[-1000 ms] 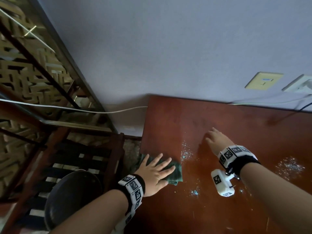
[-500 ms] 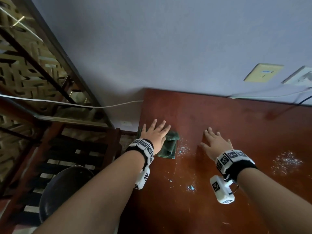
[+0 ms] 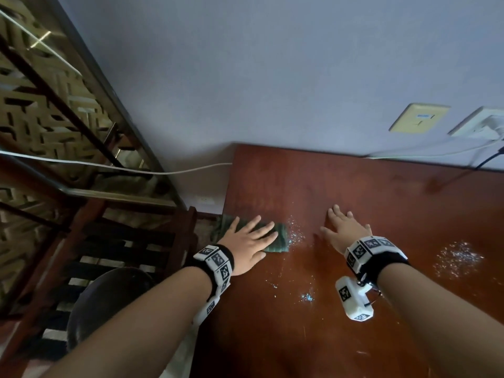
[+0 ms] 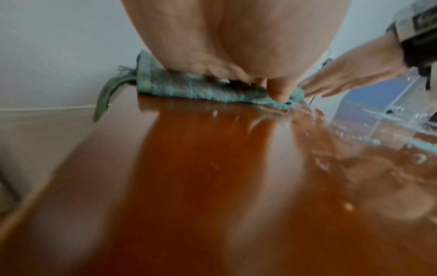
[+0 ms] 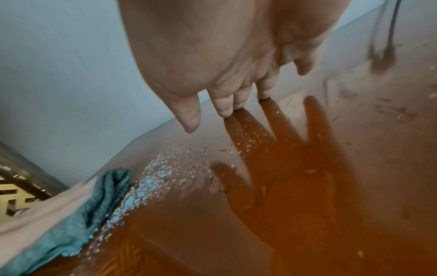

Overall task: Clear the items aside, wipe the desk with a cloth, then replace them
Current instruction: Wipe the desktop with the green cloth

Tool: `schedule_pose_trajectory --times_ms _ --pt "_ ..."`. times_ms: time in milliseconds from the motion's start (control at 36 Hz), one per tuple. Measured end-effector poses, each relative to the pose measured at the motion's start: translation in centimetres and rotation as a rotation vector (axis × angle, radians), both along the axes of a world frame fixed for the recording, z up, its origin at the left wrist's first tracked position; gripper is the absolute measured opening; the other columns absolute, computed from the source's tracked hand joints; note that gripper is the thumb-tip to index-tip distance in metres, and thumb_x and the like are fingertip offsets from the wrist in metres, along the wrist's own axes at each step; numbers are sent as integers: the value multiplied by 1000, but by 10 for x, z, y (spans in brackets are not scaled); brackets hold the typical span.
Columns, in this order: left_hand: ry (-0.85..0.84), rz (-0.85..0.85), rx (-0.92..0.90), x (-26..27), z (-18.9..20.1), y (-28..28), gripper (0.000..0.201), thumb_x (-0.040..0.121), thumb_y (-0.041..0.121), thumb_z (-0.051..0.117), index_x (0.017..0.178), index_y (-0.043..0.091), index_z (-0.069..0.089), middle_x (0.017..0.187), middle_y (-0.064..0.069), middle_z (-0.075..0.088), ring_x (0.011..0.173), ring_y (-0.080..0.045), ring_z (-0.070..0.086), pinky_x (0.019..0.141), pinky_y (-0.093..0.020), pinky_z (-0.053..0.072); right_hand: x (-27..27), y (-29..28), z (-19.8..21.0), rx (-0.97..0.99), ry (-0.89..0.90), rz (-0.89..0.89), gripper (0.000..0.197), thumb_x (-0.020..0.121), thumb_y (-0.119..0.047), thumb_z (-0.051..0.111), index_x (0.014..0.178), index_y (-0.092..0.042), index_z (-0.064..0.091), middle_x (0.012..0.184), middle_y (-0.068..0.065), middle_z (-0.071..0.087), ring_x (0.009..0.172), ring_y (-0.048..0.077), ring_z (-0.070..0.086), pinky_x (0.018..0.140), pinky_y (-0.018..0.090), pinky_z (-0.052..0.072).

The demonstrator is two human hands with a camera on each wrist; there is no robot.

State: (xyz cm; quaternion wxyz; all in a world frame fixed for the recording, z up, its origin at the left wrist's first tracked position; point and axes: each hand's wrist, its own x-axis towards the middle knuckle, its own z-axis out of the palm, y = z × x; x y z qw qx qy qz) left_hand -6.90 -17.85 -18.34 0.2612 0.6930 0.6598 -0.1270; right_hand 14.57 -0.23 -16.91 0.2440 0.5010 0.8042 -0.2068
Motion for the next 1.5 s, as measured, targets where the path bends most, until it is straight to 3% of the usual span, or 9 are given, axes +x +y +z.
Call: schedule_pose_trajectory --times_ms 139,306,583,639,694,778,1056,1333,1500 --pt "-10 89 -41 10 3 3 57 106 50 22 157 41 -1 162 20 -17 151 -14 -17 119 -57 -8 0 -12 3 1 1 -11 62 99 -52 27 153 -30 5 159 -14 -5 148 18 3 117 56 7" --pt "-24 154 -52 21 9 -26 53 105 52 19 156 45 7 163 22 -10 152 -13 -6 120 -53 0 7 -33 9 81 56 -56 54 101 -46 24 151 -27 21 159 -11 12 144 15 22 117 56 6" --pt "57 118 22 42 9 -77 53 106 42 24 156 41 6 165 18 -5 141 -21 21 103 -45 33 31 -92 7 137 69 14 55 101 -38 29 152 -25 12 160 -9 -2 147 15 2 119 50 6" --pt "70 105 20 39 4 -76 56 106 42 25 157 41 1 164 18 -9 146 -24 15 108 -49 29 34 -97 7 120 54 6 55 102 -39 28 152 -26 11 160 -9 -2 148 15 2 118 50 5" --pt "60 119 0 35 1 -71 57 107 41 25 157 40 -3 163 19 -14 152 -24 -4 117 -60 14 37 -100 7 114 43 3 55 102 -39 27 153 -25 11 160 -10 -3 148 15 1 118 50 5" --pt "72 149 -8 25 2 -58 58 107 38 24 157 38 -6 163 19 -17 150 -23 -21 115 -67 0 40 -105 7 131 37 16 55 102 -38 27 153 -24 11 160 -9 -3 148 16 1 118 49 6" --pt "48 201 -22 30 -6 -45 60 108 41 22 157 33 -11 163 12 -24 150 -21 -21 118 -64 -1 48 -116 4 102 -32 32 53 103 -32 22 153 -23 8 160 -8 0 147 15 6 118 48 4" --pt "-8 64 -35 54 -8 -90 63 103 56 20 156 38 -12 160 17 -26 147 -17 -29 116 -65 -11 49 -113 12 78 -41 38 54 101 -28 25 153 -26 8 160 -11 2 147 14 9 118 52 3" --pt "-45 51 -40 66 -8 -127 62 105 51 25 156 39 -9 160 19 -24 147 -17 -29 117 -63 -10 55 -119 11 52 54 -36 54 102 -30 30 152 -28 11 159 -13 3 147 10 5 118 52 2"
